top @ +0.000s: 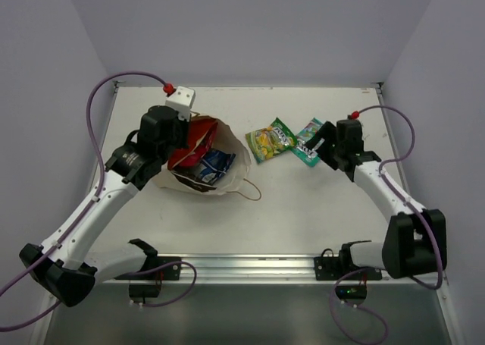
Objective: Take the snacks out of the paper bag
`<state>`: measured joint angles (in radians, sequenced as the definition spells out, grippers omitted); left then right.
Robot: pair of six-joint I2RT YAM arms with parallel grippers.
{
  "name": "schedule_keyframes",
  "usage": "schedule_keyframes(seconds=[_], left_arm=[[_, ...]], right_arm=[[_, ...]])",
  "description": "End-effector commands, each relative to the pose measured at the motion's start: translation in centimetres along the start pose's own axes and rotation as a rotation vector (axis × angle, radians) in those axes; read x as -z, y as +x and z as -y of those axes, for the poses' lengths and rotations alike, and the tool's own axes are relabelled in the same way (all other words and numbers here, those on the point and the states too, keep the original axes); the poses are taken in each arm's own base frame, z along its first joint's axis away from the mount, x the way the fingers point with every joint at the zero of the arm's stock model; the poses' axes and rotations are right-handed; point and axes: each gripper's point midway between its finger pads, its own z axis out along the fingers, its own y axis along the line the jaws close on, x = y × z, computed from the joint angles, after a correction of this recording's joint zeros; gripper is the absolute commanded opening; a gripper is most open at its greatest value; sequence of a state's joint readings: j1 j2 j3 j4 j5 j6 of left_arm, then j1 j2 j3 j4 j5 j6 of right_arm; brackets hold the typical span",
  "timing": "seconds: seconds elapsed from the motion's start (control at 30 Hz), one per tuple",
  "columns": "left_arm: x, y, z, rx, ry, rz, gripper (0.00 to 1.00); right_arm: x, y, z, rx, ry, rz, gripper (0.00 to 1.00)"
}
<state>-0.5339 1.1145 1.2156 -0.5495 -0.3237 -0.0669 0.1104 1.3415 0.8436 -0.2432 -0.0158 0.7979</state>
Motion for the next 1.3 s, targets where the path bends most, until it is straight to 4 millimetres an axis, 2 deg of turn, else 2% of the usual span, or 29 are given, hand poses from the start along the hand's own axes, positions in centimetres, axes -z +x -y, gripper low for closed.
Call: schedule_keyframes(seconds=[0.0,0.03,0.13,0.17,0.2,0.23,0.3,0.33,0.37,0.4,0.43,0.47,0.5,0.53,0.57,0.63,0.73,0.93,1.07,1.17,1.27], left_arm=[[1.3,-1.1,-0.5,0.009,0.004,0.037,0.00],[1.4,-1.2,-0.5,0.009,0.006,0.042,0.00],[1.3,-1.0,-0.5,0.010,0.004,0.040,0.00],[1.2,-1.0,-0.5,0.010,0.006,0.037,0.00],[1.1,-1.0,-0.4,0.013,0.008,0.037,0.00],[1.0,-1.0,-0.3,0.015,0.011,0.039,0.00],[0.9,-1.0,-0.2,0.020,0.011,0.039,0.00],[0.7,-1.0,-0.2,0.027,0.009,0.039,0.00],[0.6,-0.9,-0.1,0.028,0.011,0.037,0.00],[0.5,-0.9,-0.1,0.032,0.011,0.039,0.00],[0.4,-1.0,0.1,0.038,0.017,0.040,0.00],[0.3,-0.9,0.2,0.041,0.019,0.038,0.00],[0.2,-0.9,0.3,0.047,0.022,0.037,0.00],[0.1,-0.8,0.4,0.049,0.027,0.035,0.00],[0.1,-0.8,0.5,0.052,0.028,0.035,0.00],[0.0,-0.8,0.6,0.057,0.036,0.035,0.00],[-0.1,-0.9,0.8,0.063,0.041,0.036,0.00],[-0.1,-0.9,1.0,0.067,0.048,0.034,0.00],[-0.3,-1.0,1.4,0.071,0.068,0.036,0.00],[-0.2,-1.4,1.6,0.074,0.083,0.044,0.00],[0.0,-1.8,1.7,0.077,0.089,0.048,0.00]], right_arm=[[5.5,0.0,-6.3,0.100,-0.156,0.078,0.82],[6.9,2.0,-8.6,0.151,-0.219,0.059,0.84],[10.4,4.0,-13.0,0.177,-0.351,0.063,0.86],[11.7,6.4,-14.9,0.202,-0.414,0.018,0.86],[12.6,7.0,-16.4,0.188,-0.455,0.008,0.86],[13.4,9.5,-17.9,0.223,-0.496,-0.036,0.85],[14.8,10.8,-20.8,0.242,-0.567,-0.032,0.83],[15.6,12.7,-22.0,0.268,-0.599,-0.060,0.82],[14.5,14.3,-22.7,0.294,-0.587,-0.085,0.82],[14.7,14.5,-24.0,0.305,-0.598,-0.072,0.81],[14.9,16.0,-24.7,0.334,-0.604,-0.083,0.81],[13.3,17.5,-24.8,0.373,-0.569,-0.092,0.81],[13.3,17.6,-25.9,0.375,-0.576,-0.083,0.81],[12.7,18.5,-26.0,0.392,-0.553,-0.087,0.81],[11.0,19.7,-25.6,0.412,-0.508,-0.102,0.81],[10.1,20.1,-26.0,0.403,-0.467,-0.084,0.82],[7.8,20.6,-23.9,0.401,-0.326,-0.062,0.82],[5.8,21.1,-21.9,0.390,-0.214,-0.052,0.83],[4.5,23.2,-22.8,0.400,-0.248,-0.111,0.83],[3.3,24.9,-23.3,0.397,-0.267,-0.153,0.81],[2.4,25.6,-23.9,0.389,-0.277,-0.155,0.75]])
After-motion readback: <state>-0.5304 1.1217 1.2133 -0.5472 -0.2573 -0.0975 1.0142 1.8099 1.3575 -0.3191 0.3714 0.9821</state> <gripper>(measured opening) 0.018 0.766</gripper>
